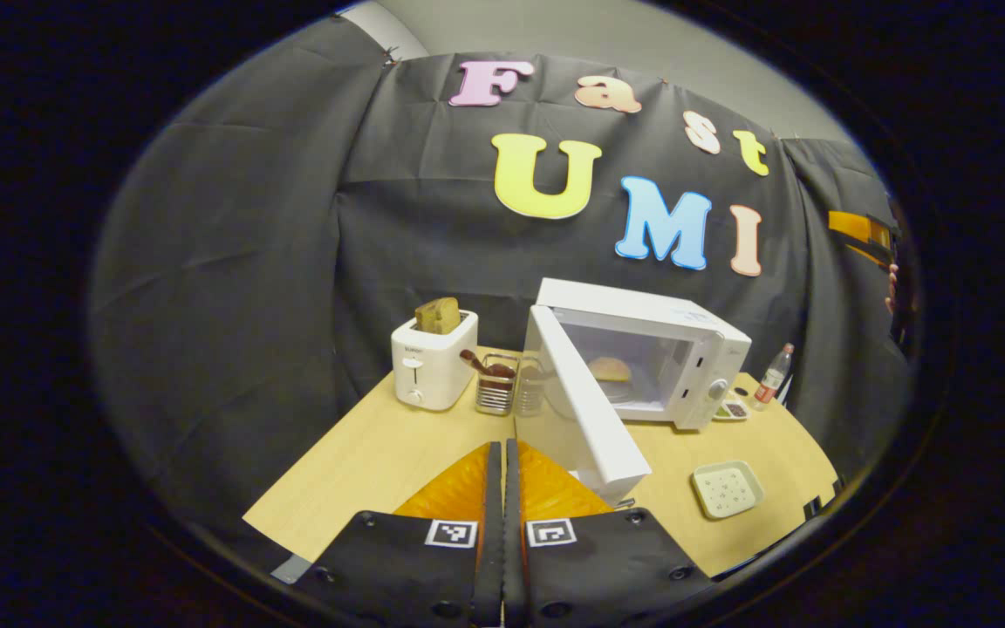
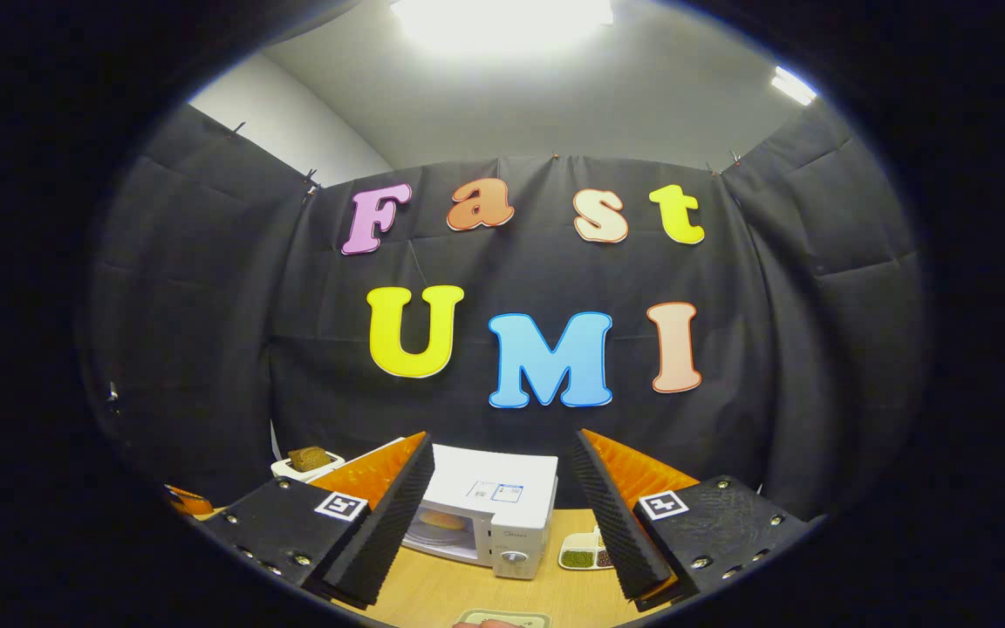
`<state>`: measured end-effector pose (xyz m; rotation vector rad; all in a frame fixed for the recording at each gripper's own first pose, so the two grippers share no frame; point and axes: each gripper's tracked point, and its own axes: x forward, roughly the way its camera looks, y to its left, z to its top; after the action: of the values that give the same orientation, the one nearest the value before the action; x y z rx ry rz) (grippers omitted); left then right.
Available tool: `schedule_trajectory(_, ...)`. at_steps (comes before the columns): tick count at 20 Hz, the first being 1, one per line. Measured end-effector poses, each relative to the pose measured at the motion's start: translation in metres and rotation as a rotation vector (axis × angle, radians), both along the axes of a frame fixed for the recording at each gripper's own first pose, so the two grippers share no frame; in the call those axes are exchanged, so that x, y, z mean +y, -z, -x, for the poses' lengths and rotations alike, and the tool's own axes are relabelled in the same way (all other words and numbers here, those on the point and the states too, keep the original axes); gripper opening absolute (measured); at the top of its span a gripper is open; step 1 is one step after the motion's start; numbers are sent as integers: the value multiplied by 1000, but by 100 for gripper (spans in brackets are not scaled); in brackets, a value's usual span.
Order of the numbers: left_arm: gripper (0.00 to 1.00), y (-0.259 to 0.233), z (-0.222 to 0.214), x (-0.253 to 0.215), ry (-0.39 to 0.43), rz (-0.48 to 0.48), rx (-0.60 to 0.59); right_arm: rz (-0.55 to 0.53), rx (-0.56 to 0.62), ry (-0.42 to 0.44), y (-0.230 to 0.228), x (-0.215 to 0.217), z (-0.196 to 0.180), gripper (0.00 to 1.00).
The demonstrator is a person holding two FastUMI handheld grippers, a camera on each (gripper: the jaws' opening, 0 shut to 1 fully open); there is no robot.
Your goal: Open the microwave oven with the left hand, put the food in, and close the microwave oven.
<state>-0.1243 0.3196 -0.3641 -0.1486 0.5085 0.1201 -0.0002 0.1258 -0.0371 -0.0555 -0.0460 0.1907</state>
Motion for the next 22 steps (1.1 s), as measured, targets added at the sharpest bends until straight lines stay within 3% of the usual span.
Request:
schedule_trajectory(9, 7, 7, -17, -60, 79, 13, -3, -44, 15, 119, 2, -47, -13, 97)
schedule_trajectory(18, 7, 3, -45, -141, 240, 16, 7, -44, 55, 193, 11, -72, -15, 97)
schedule_trajectory(22, 7, 3, -58, -167, 285, 34, 6, -54, 75, 233, 16, -106, -14, 97)
